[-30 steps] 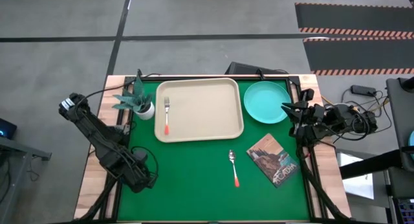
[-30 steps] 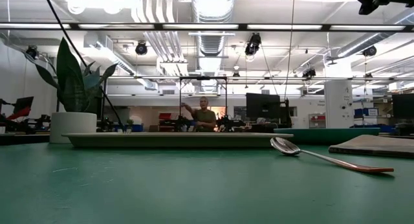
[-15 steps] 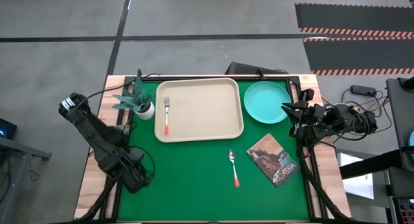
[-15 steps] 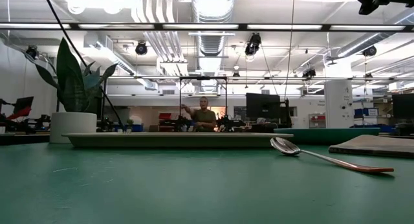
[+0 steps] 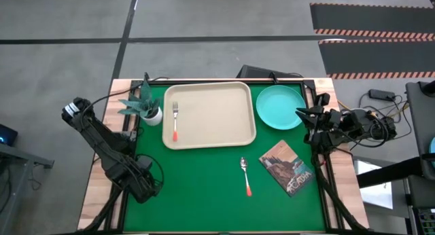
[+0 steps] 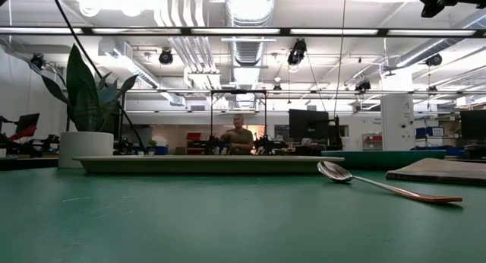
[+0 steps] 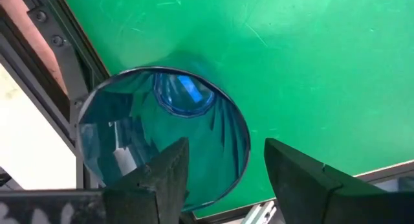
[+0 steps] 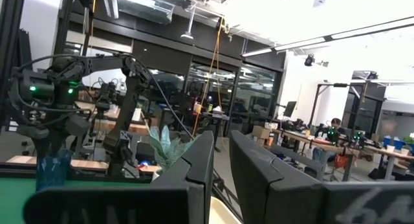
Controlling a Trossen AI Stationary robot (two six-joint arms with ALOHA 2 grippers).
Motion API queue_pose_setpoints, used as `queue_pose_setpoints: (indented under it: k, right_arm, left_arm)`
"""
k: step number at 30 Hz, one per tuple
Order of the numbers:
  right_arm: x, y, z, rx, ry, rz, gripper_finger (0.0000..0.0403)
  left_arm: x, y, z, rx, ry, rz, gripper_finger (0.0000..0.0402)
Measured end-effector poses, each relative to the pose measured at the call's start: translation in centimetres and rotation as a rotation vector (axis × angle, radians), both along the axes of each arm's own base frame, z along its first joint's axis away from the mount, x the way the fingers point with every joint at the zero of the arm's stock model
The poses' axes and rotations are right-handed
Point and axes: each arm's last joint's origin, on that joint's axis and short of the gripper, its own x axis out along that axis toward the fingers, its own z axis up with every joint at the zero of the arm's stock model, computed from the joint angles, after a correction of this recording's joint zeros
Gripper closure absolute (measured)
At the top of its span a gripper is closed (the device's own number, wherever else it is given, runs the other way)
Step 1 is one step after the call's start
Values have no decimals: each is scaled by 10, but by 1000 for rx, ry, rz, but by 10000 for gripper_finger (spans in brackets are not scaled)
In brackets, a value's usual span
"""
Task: Pick and place plate/cup/fork/spoon on tray
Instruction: Put the blue cup on the white tray
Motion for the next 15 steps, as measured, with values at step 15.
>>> queue_pose_setpoints:
  k: [15]
  right_arm:
    - [0, 0, 0, 0, 0, 0, 360]
  left_arm:
    - [6, -6, -13, 25, 21, -44, 216]
